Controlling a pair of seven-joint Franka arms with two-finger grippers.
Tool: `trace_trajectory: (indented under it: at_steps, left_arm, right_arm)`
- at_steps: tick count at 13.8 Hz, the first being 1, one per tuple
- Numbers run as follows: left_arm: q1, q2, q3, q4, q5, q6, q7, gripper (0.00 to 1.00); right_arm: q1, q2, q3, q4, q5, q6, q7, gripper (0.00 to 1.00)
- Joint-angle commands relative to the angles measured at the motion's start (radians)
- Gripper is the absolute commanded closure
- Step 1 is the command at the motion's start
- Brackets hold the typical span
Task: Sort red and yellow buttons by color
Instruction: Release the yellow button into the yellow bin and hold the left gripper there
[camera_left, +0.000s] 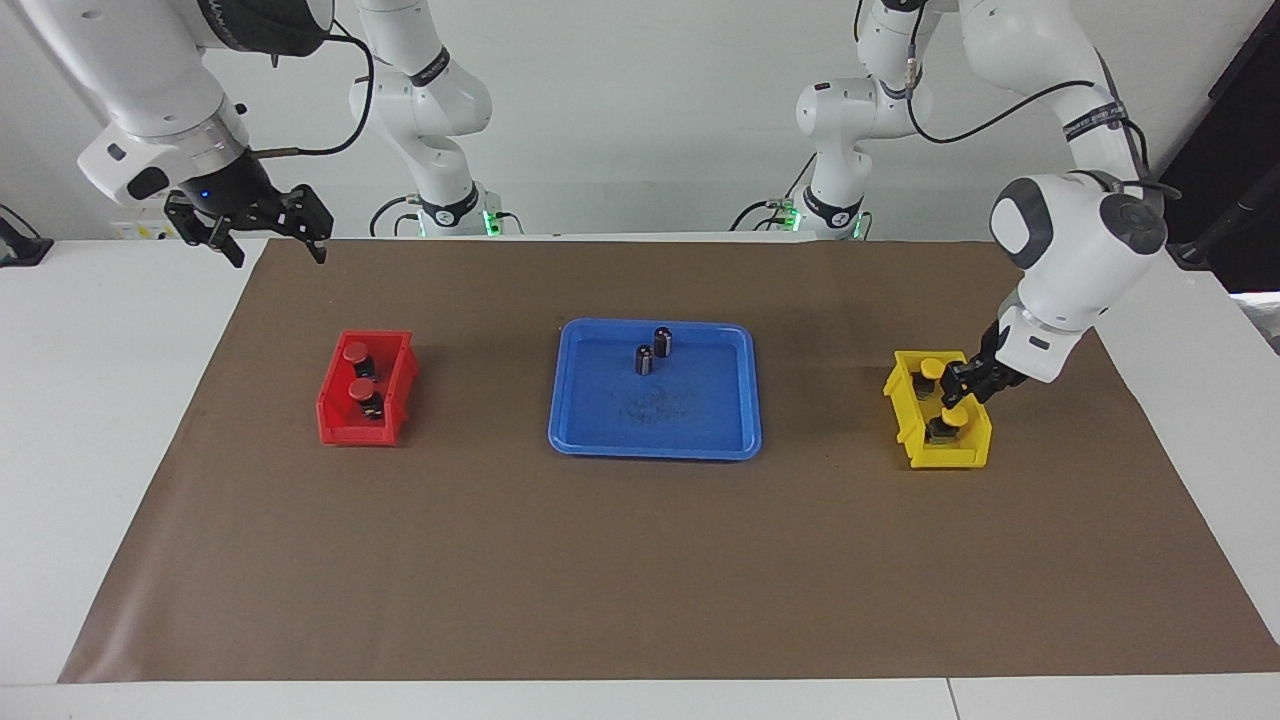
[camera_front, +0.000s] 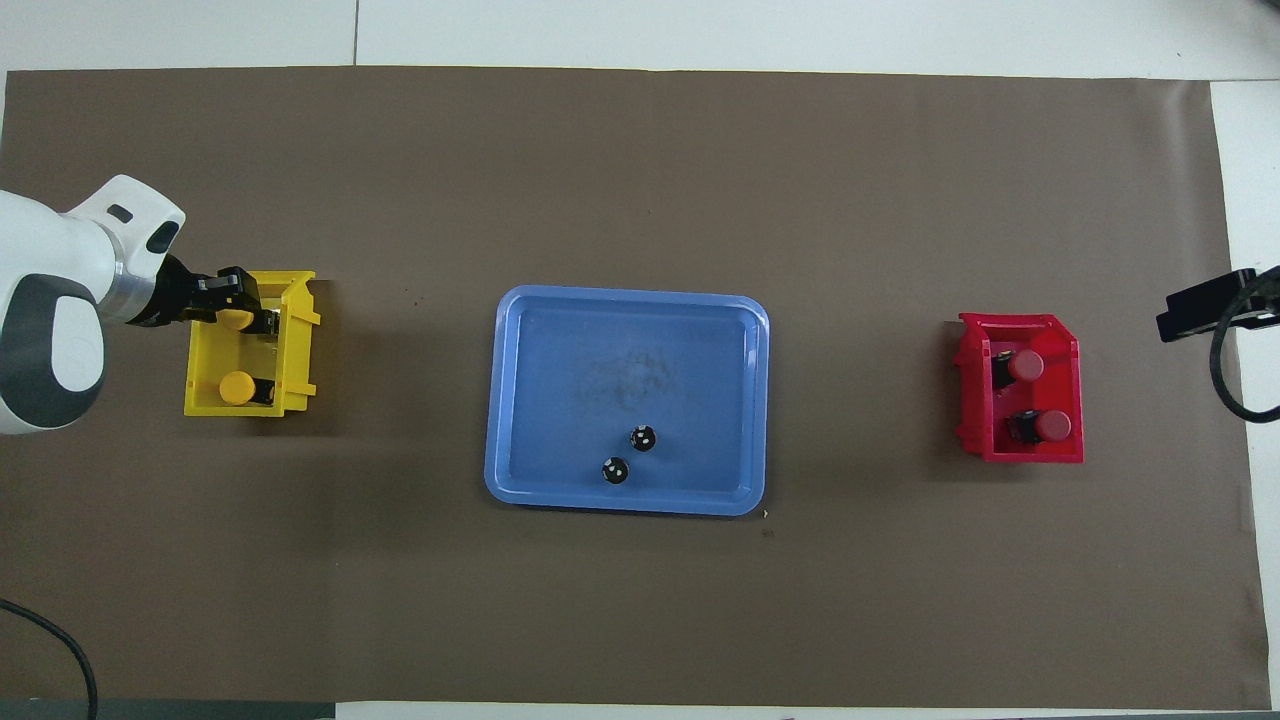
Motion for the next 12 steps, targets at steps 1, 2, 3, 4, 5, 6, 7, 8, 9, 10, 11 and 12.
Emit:
trace_trajectory:
  at_steps: [1,2,3,4,5,6,7,8,9,10,11,12]
  left_arm:
    - [0.008,-0.043,0.002,0.115,-0.004,-0.157,0.027,0.0]
    - [0.008,-0.054,0.002,0.156,-0.001,-0.215,0.027,0.0]
    - [0.007,-0.062,0.002,0.197,0.021,-0.287,0.041,0.0]
    - [-0.003,-0.066,-0.001,0.233,0.051,-0.333,0.076,0.0]
    - [-0.006,-0.079,-0.006,0.25,0.053,-0.361,0.102,0.0]
    - [-0.006,-0.108,-0.009,0.248,0.053,-0.367,0.109,0.0]
    - [-0.006,-0.115,-0.01,0.248,0.052,-0.376,0.109,0.0]
    - [-0.006,-0.119,-0.013,0.25,0.052,-0.393,0.112,0.0]
    - [-0.006,-0.119,-0.013,0.255,0.053,-0.413,0.121,0.0]
    - [-0.006,-0.119,-0.013,0.255,0.053,-0.424,0.141,0.0]
    - [-0.006,-0.119,-0.015,0.255,0.052,-0.422,0.15,0.0]
    - [-0.007,-0.129,-0.015,0.255,0.052,-0.419,0.152,0.0]
  right_arm:
    - [-0.005,-0.006,0.003,0.0,-0.005,0.008,0.011,0.0]
    - [-0.004,-0.006,0.003,0.0,-0.005,0.008,0.011,0.0]
    - [-0.004,-0.006,0.003,0.0,-0.005,0.008,0.011,0.0]
    - [-0.005,-0.006,0.003,0.0,-0.005,0.008,0.011,0.0]
    - [-0.005,-0.006,0.003,0.0,-0.005,0.008,0.011,0.0]
    - [-0.005,-0.006,0.003,0.0,-0.005,0.008,0.011,0.0]
    - [-0.004,-0.006,0.003,0.0,-0.005,0.008,0.011,0.0]
    - [-0.005,-0.006,0.003,0.0,-0.005,0.008,0.011,0.0]
    - [-0.005,-0.006,0.003,0.0,-0.005,0.008,0.011,0.0]
    - [-0.005,-0.006,0.003,0.0,-0.005,0.008,0.011,0.0]
    - [-0.004,-0.006,0.003,0.0,-0.005,0.008,0.011,0.0]
    - [-0.004,-0.006,0.003,0.0,-0.005,0.008,0.011,0.0]
